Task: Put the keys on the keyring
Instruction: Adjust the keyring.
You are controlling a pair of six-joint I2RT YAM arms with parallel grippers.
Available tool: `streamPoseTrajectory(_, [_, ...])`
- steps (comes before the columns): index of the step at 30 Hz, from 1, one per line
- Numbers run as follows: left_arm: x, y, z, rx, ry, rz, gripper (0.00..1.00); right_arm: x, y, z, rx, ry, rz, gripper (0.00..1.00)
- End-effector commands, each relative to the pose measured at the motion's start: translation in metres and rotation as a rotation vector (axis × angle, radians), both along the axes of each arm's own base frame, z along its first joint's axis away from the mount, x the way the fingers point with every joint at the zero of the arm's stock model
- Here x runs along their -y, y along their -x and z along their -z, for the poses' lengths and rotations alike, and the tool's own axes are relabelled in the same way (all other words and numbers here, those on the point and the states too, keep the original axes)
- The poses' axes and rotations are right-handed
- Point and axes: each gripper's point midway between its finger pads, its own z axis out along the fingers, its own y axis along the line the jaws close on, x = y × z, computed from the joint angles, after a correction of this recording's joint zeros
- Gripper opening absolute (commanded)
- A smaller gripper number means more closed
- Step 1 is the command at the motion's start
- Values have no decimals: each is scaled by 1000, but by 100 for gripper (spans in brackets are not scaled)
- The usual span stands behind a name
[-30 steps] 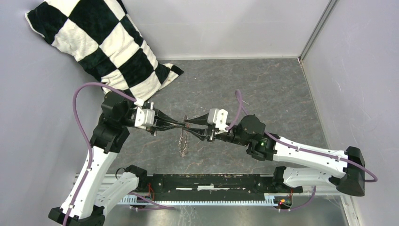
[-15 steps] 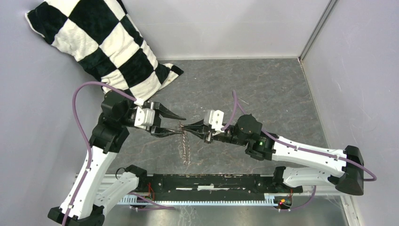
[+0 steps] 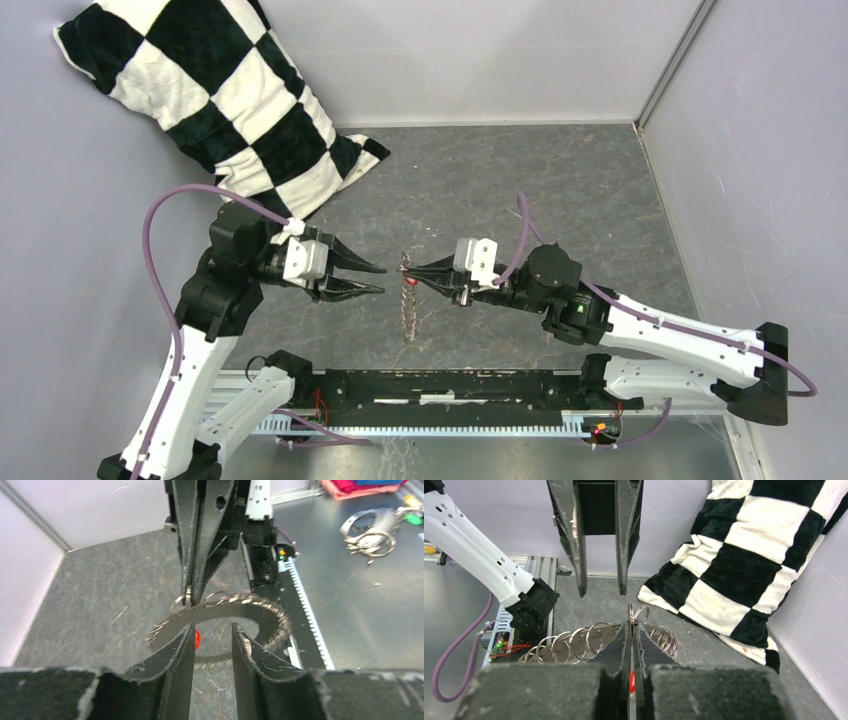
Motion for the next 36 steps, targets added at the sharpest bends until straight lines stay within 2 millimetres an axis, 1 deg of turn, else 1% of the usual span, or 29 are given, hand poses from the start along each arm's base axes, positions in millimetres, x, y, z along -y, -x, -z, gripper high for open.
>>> streamPoseTrajectory(1, [-1, -20, 1, 70, 5, -102, 38, 2, 5, -28, 54, -52, -21, 2])
streamPoseTrajectory(3, [0, -17, 0, 69, 21, -86, 33, 1, 8, -28, 60, -52, -37, 2])
streamPoseTrajectory(6, [3, -7, 2, 26, 31, -26, 24, 0, 10, -29, 62, -62, -52, 2])
streamPoseTrajectory(9, [4, -8, 6, -5, 25, -17, 19, -3, 15, -30, 58, -80, -81, 2])
streamPoseTrajectory(13, [5, -4, 7, -32, 27, 16, 19, -9, 16, -31, 59, -91, -99, 2])
streamPoseTrajectory(16, [5, -5, 7, -44, 26, 17, 23, -13, 16, -31, 58, -100, -106, 2])
streamPoseTrajectory(21, [5, 2, 6, -61, 31, 52, 28, -15, 13, -35, 57, -115, -99, 2])
streamPoseTrajectory(25, [4, 0, 9, -47, 23, 35, 29, -16, 16, -35, 53, -121, -112, 3])
streamPoseTrajectory(28, [5, -3, 9, -34, 19, 23, 24, -18, 18, -36, 47, -124, -126, 3])
streamPoseTrajectory(30, [5, -8, 10, -19, 15, 2, 18, -19, 20, -35, 42, -123, -139, 5])
streamPoseTrajectory(33, [5, -18, 9, 10, 8, -42, 4, -19, 23, -33, 35, -120, -159, 14])
streamPoseTrajectory(34, [5, -20, 7, 12, 10, -52, 2, -20, 24, -33, 32, -118, -164, 17])
streamPoseTrajectory(36, [5, -20, 5, 19, 16, -55, 2, -20, 25, -29, 24, -107, -171, 25])
